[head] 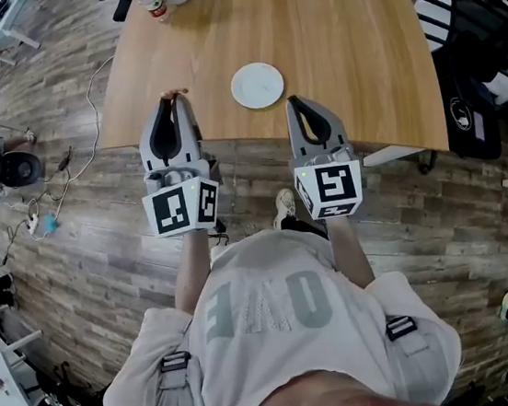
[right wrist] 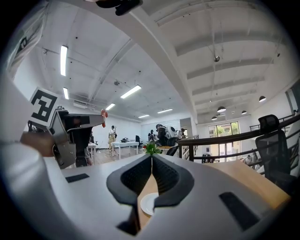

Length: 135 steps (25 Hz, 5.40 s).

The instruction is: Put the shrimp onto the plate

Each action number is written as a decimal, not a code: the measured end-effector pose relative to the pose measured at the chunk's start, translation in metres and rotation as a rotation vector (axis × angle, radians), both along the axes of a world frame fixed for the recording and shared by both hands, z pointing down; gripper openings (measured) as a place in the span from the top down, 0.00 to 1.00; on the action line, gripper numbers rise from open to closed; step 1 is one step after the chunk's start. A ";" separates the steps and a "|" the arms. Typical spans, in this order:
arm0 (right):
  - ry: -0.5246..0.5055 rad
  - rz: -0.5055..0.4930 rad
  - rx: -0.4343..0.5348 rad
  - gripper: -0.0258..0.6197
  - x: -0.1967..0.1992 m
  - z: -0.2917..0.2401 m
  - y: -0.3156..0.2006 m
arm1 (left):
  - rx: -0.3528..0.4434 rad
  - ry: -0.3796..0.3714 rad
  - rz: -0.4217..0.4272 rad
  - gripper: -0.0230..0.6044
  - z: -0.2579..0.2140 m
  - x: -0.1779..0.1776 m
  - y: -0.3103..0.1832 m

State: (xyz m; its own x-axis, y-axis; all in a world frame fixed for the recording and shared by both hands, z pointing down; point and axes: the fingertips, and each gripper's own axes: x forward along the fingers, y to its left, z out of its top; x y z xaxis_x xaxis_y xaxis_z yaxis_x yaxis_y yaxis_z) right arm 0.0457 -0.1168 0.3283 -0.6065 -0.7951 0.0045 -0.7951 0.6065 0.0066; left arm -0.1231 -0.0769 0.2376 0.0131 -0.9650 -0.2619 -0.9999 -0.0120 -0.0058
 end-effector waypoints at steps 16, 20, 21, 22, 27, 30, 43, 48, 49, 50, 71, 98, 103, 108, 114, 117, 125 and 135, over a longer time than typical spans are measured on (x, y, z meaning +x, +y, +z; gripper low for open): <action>-0.013 -0.015 -0.025 0.93 0.014 0.001 -0.063 | 0.013 -0.038 -0.042 0.86 -0.006 0.003 -0.067; -0.024 -0.005 -0.022 0.93 0.007 0.000 -0.062 | -0.016 -0.015 -0.039 0.86 -0.002 -0.009 -0.075; -0.030 0.000 -0.022 0.93 0.007 -0.001 -0.061 | -0.023 0.001 -0.029 0.86 0.000 -0.011 -0.078; -0.031 0.003 -0.022 0.93 0.007 -0.001 -0.061 | -0.025 0.012 -0.017 0.86 0.000 -0.010 -0.082; -0.007 0.009 -0.033 0.93 0.009 0.005 -0.064 | -0.024 -0.001 0.052 0.86 0.003 0.017 -0.096; 0.004 0.013 -0.045 0.93 0.004 0.009 -0.070 | -0.039 -0.013 0.090 0.86 0.012 0.024 -0.102; 0.126 -0.004 -0.079 0.93 -0.051 0.012 -0.119 | -0.026 0.001 0.122 0.86 0.023 -0.016 -0.163; 0.152 0.043 -0.072 0.93 -0.063 0.010 -0.152 | -0.020 -0.016 0.187 0.86 0.025 -0.019 -0.192; 0.155 0.058 -0.074 0.93 -0.064 0.010 -0.158 | -0.021 -0.013 0.201 0.86 0.025 -0.021 -0.197; 0.156 0.074 -0.078 0.93 -0.065 0.011 -0.164 | -0.021 -0.010 0.213 0.86 0.026 -0.023 -0.202; 0.189 0.052 -0.147 0.93 -0.028 0.028 -0.217 | -0.137 -0.017 0.286 0.86 0.056 0.032 -0.260; 0.270 0.048 -0.261 0.93 -0.014 0.071 -0.227 | -0.747 -0.115 0.478 0.86 0.248 0.090 -0.262; 0.260 0.037 -0.292 0.93 -0.026 0.076 -0.225 | -0.937 -0.112 0.523 0.86 0.292 0.093 -0.250; 0.272 0.033 -0.291 0.93 -0.028 0.082 -0.226 | -1.096 -0.118 0.545 0.86 0.323 0.094 -0.238; 0.277 0.050 -0.317 0.93 -0.022 0.088 -0.228 | -1.267 -0.172 0.542 0.86 0.353 0.087 -0.222; 0.284 0.058 -0.314 0.93 -0.017 0.092 -0.229 | -1.313 -0.166 0.551 0.86 0.361 0.088 -0.216; 0.289 0.052 -0.321 0.93 -0.018 0.095 -0.230 | -1.316 -0.159 0.556 0.86 0.360 0.087 -0.216; 0.285 0.048 -0.330 0.93 -0.016 0.097 -0.226 | -1.289 -0.145 0.562 0.86 0.357 0.088 -0.219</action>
State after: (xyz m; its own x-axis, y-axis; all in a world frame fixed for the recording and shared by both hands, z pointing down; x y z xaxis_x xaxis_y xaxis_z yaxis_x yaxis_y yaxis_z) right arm 0.0302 -0.3432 0.4251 -0.5069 -0.7502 0.4246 -0.8168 0.5755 0.0417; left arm -0.0350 -0.2962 0.5950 0.4205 -0.3808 0.8235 -0.8518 -0.4784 0.2137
